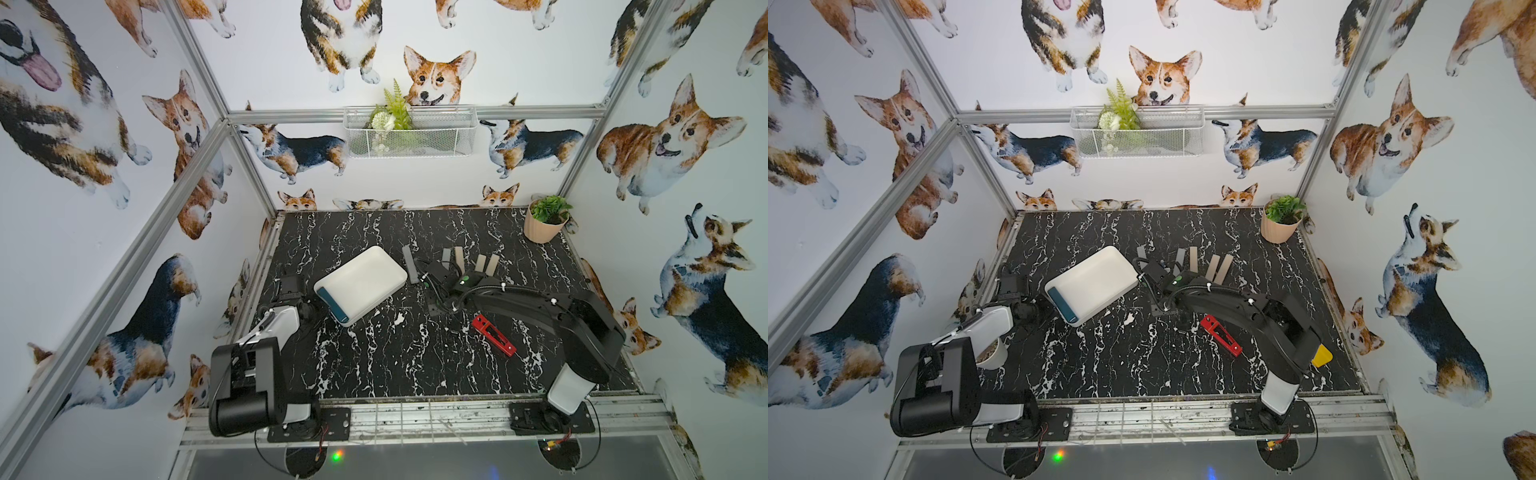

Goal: Put the pruning pliers into the storage box
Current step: Pick up the pruning pliers from the center of the board.

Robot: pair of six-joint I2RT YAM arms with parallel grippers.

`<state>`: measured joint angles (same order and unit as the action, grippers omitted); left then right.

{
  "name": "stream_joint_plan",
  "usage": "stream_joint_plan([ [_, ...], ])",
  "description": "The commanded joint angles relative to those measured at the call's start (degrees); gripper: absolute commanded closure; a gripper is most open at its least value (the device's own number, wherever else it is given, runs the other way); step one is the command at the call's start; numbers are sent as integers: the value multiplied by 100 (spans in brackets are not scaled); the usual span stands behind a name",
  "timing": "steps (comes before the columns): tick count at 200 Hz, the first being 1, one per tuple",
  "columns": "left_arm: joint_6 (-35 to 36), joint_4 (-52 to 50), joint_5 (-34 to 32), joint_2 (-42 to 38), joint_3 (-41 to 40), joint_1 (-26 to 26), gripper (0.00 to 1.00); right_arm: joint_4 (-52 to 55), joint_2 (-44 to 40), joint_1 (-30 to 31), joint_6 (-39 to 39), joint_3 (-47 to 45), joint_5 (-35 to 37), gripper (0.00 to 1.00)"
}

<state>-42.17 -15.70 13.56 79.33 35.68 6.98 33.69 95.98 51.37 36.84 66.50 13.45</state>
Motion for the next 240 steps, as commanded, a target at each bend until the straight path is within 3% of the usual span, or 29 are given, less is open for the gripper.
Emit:
stream_joint_plan([
  [1, 0, 76, 68, 20, -17, -12, 68, -114, -420, 4, 723, -357, 418, 51],
  [62, -12, 147, 155, 79, -9, -35, 68, -470, -1106, 13, 1310, -1313, 513, 48],
  [126, 14, 120, 120, 91, -9, -92, 68, -818, -811, 13, 1488, -1419, 211, 45],
  [240, 35, 103, 112, 144, 18, -127, 68, -851, -638, -57, 1469, -1624, 399, 47],
])
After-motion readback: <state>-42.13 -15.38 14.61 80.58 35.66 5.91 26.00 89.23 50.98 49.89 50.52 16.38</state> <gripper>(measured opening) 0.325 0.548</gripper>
